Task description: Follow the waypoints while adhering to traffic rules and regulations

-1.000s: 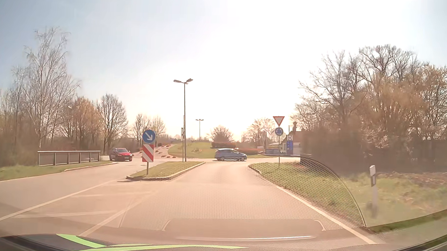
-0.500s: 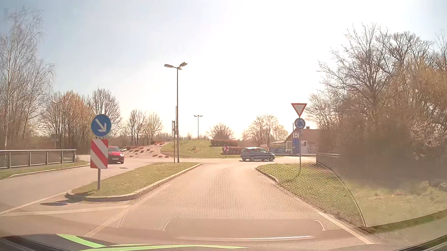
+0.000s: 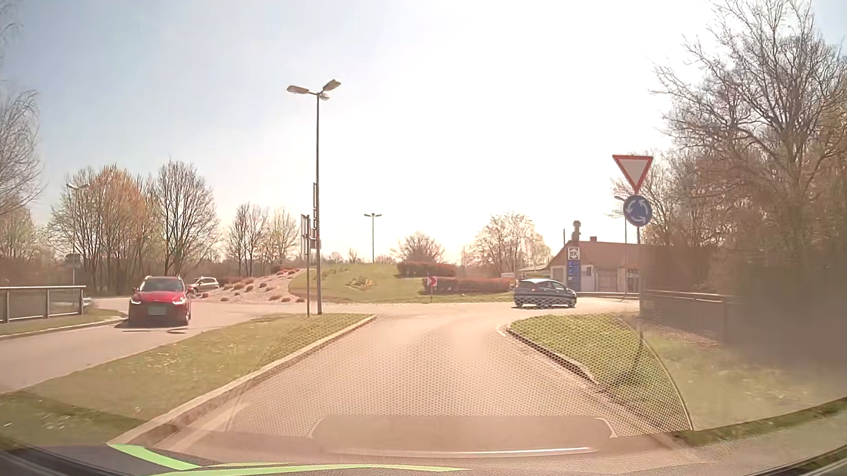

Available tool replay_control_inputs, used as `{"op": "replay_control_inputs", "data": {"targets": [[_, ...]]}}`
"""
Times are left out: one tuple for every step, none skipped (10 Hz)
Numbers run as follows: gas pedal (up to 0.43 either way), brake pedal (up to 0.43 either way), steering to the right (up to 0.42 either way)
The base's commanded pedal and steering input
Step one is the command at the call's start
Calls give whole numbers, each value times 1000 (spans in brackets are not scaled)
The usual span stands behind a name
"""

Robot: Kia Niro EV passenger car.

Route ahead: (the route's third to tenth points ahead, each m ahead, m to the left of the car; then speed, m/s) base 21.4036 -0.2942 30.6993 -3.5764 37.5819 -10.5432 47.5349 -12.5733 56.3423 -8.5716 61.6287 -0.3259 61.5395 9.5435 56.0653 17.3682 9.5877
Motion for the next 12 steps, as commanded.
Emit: {"op": "replay_control_inputs", "data": {"targets": [[0,244,-3],[0,244,-3],[0,244,-2],[0,238,-2],[0,244,-2],[0,244,0],[0,244,11],[0,244,19],[0,238,22],[0,238,23],[0,238,25],[0,232,30]]}}
